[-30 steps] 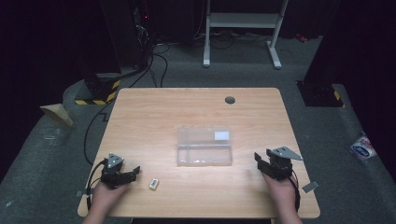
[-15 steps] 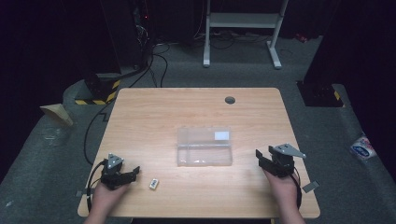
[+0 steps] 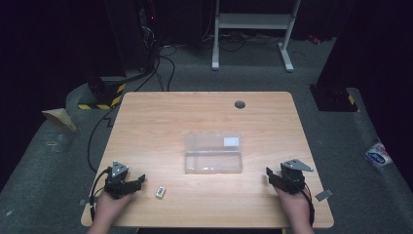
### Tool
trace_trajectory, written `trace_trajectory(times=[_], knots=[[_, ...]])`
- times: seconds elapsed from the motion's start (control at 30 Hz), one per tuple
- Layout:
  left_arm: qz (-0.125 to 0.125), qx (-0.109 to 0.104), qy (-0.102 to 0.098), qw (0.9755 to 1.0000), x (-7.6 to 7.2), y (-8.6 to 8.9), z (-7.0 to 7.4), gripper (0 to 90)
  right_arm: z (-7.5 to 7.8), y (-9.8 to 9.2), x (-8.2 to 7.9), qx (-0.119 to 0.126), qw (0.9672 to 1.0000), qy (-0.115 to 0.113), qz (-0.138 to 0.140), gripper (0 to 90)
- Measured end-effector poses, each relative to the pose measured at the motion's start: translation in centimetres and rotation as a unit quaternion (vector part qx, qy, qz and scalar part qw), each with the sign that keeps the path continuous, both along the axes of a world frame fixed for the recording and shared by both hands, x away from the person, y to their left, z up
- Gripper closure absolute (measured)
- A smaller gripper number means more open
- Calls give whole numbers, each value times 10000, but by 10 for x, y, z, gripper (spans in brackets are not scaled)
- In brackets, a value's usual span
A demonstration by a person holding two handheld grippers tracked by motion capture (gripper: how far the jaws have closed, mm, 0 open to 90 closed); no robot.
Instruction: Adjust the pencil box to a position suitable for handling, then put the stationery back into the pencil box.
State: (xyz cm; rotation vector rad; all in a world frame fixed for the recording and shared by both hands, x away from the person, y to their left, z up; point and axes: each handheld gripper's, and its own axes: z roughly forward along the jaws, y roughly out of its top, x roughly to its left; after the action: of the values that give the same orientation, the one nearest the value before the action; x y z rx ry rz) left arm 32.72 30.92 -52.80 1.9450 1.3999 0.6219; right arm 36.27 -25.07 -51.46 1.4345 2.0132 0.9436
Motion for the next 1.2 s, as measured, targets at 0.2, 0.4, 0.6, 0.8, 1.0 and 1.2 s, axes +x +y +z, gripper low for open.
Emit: trace_trajectory(times=[0.2, 0.4, 0.6, 0.8, 1.0, 1.2], knots=[[31, 6, 80, 10000, -1, 1, 2, 256, -5, 2, 0, -112, 9999, 111, 1, 329], [24, -55, 76, 10000, -2, 2, 5, 265, -8, 4, 0, -228, 9995, 233, 9, 320], [-101, -68, -72, 9999, -7, -1, 9, 286, -8, 4, 0, -190, 9995, 247, 33, 320], [-183, -155, -257, 9994, -12, -5, 18, 291, -8, 5, 0, -203, 9995, 250, 5, 320], [-317, -127, -257, 9991, -15, -11, 21, 290, -8, 5, 0, -194, 9995, 258, -4, 319], [-449, -137, -312, 9984, -17, -19, 24, 297, -8, 5, 0, -195, 9995, 257, -3, 319]])
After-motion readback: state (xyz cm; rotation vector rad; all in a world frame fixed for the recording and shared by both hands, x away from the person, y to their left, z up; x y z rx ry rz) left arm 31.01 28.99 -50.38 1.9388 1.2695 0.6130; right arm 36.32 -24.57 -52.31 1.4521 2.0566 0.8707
